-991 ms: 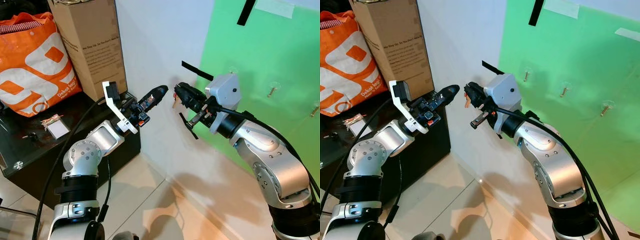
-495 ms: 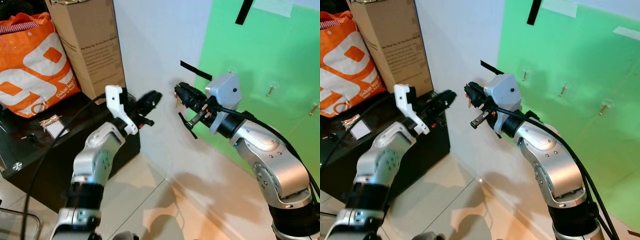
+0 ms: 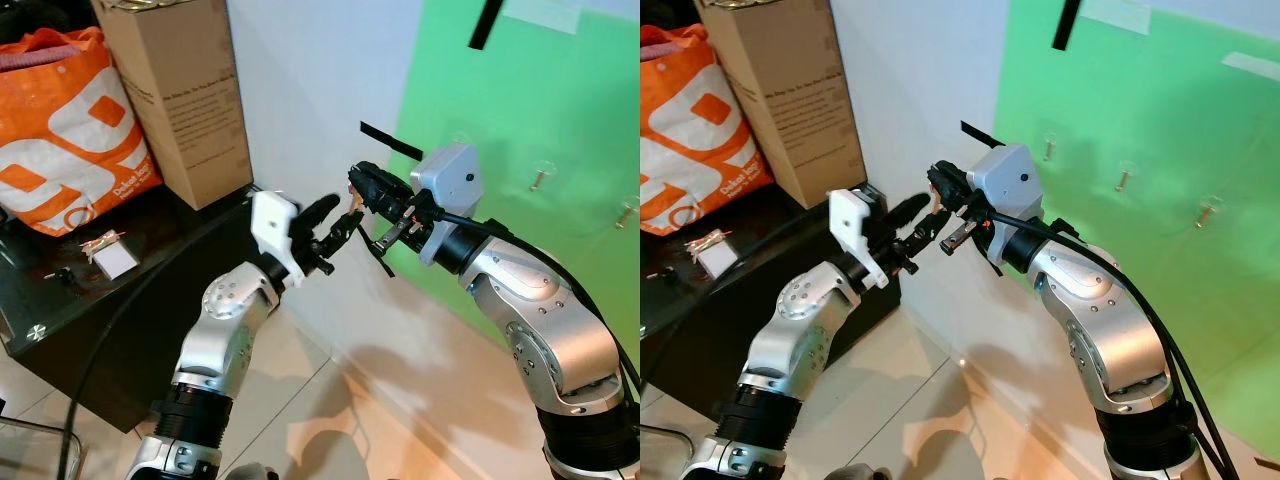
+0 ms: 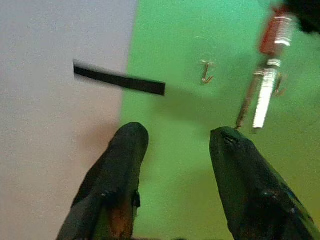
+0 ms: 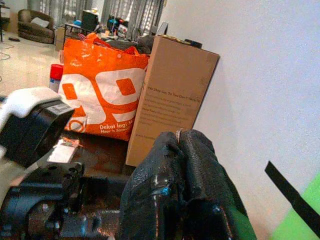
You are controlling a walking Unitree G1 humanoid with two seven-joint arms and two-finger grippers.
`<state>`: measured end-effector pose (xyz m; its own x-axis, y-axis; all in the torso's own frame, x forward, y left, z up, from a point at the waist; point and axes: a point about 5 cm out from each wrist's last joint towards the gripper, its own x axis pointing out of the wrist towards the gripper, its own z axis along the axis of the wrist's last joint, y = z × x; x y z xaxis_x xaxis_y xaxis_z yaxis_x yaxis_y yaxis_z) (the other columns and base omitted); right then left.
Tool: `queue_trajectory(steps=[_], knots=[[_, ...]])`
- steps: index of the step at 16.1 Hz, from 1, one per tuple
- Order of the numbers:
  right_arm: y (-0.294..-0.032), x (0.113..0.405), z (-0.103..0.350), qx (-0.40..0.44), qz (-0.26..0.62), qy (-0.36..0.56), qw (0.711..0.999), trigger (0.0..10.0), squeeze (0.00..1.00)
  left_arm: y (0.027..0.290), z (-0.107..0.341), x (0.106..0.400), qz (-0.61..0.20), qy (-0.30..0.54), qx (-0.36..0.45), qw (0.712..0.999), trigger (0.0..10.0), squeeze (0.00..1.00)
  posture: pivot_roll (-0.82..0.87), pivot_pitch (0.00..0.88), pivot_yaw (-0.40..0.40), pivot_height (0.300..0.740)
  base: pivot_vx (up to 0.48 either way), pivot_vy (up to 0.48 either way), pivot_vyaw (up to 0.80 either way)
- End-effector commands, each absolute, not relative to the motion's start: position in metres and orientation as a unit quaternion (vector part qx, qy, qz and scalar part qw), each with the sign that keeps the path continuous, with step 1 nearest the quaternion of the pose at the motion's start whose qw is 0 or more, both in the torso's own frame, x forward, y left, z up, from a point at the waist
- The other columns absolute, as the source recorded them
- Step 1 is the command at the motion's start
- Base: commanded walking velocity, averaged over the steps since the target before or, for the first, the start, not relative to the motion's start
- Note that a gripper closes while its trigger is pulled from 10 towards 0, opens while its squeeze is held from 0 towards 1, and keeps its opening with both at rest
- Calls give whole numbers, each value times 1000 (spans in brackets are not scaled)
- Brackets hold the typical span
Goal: Hang keys on a hook
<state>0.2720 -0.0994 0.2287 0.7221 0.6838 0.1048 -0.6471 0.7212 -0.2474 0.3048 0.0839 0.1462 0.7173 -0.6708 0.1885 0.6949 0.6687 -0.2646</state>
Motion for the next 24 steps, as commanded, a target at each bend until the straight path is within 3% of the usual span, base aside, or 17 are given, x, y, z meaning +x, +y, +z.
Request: queue_trajectory(steps=[1,2,4,6,8,10,11,14,17,19,22,24], knots=[[-101,270,236,-102,360,-113,920,10000,0,95,148,304,-378,-26,-233,896,10000,1000,-80,0,45,740,0,0,0],[-101,270,237,-102,360,-113,921,10000,0,102,147,304,-385,-22,-270,882,10000,1000,-80,0,45,740,0,0,0],[-101,270,237,-101,359,-114,921,10000,0,107,145,305,-411,-13,-244,878,10000,1000,-75,0,40,740,0,0,0],[-99,272,238,-98,363,-113,920,10000,0,101,153,299,-505,15,-220,834,10000,1000,-73,0,38,740,0,0,0],[-98,272,239,-78,365,-112,921,10000,0,99,155,298,-534,23,-197,822,10000,1000,-76,0,40,740,0,0,0],[-100,272,241,-45,365,-109,923,10000,0,101,157,309,-500,2,-172,849,10000,1000,-81,0,43,740,0,0,0],[-101,271,240,-32,369,-101,923,10000,0,102,162,315,-482,-17,-163,861,10000,624,-82,0,43,740,0,0,0],[-102,269,231,1,382,-57,923,10000,0,99,174,311,-503,-36,-181,844,10000,361,-82,0,39,740,0,0,0],[-99,268,232,22,390,-52,919,10000,0,92,174,301,-539,-30,-189,820,10000,231,-82,0,37,740,0,0,0],[-98,268,233,28,393,-53,918,10000,0,90,173,300,-545,-30,-185,817,10000,212,-81,0,37,740,0,0,0],[-98,269,235,33,384,-50,921,10000,0,92,170,301,-528,-25,-175,831,10000,149,-83,0,44,740,0,0,0],[-106,280,234,43,317,-50,946,10000,0,106,166,295,-491,-22,-149,858,10000,98,-80,0,50,740,0,0,0]])
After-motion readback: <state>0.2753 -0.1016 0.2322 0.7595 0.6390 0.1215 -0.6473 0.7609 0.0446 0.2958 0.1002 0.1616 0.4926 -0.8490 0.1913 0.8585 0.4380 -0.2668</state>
